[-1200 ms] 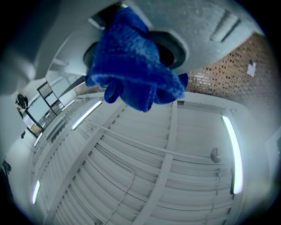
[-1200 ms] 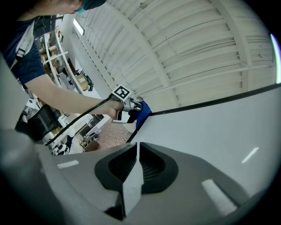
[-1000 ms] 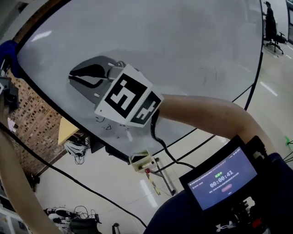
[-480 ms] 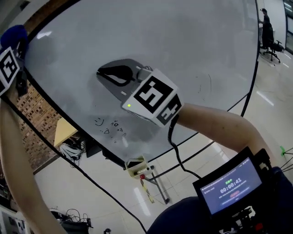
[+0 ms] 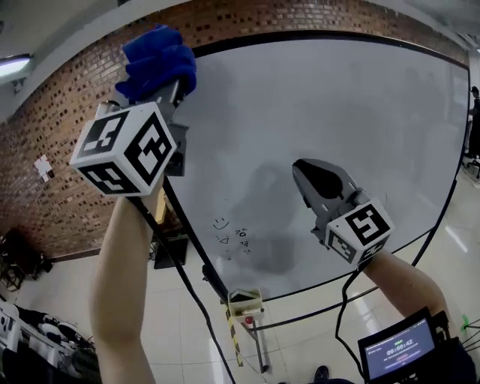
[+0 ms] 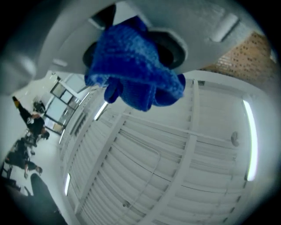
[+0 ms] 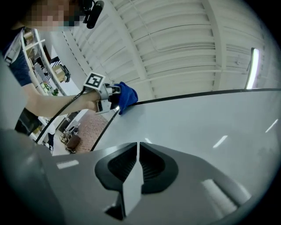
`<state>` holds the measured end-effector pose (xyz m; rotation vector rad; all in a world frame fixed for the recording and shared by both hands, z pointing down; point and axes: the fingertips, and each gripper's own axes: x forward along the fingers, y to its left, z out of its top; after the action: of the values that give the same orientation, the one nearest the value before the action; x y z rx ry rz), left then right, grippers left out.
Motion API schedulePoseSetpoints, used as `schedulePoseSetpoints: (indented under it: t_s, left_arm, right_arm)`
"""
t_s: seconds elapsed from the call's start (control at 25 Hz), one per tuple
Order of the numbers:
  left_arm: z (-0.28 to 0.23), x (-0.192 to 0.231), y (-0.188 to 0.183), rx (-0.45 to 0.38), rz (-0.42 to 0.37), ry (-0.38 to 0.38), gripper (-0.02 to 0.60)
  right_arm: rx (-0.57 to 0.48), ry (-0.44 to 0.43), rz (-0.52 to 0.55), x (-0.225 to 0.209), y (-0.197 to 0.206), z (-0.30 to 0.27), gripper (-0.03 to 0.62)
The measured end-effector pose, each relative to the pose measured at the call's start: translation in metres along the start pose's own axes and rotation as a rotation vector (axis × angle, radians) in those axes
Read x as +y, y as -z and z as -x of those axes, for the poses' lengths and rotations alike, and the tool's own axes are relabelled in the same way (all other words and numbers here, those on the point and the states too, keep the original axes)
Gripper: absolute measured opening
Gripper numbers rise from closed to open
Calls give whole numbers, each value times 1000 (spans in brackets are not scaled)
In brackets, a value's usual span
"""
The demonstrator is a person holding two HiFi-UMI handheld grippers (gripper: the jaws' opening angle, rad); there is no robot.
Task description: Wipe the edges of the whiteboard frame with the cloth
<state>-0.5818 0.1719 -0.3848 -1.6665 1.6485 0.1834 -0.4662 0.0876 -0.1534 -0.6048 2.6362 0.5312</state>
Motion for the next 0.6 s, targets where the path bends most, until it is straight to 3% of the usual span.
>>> schedulePoseSetpoints:
  t_s: [0.12,0.32,0.48,0.6]
  left_arm:
    - [27,-68,5,-27,81,85,175]
    - [82,-180,54,58,246,174,179]
    - [131,-260,91,175,366,150,181]
    - [157,-326,91,239,458,119,181]
  right_arm:
    - [16,50,-43,-17,10,19,25]
    - [-8,98,-106,-44,11,65,25]
    - [-13,101,-128,-53,3,127,25]
    - [20,72,-114,-59,-9,187,25]
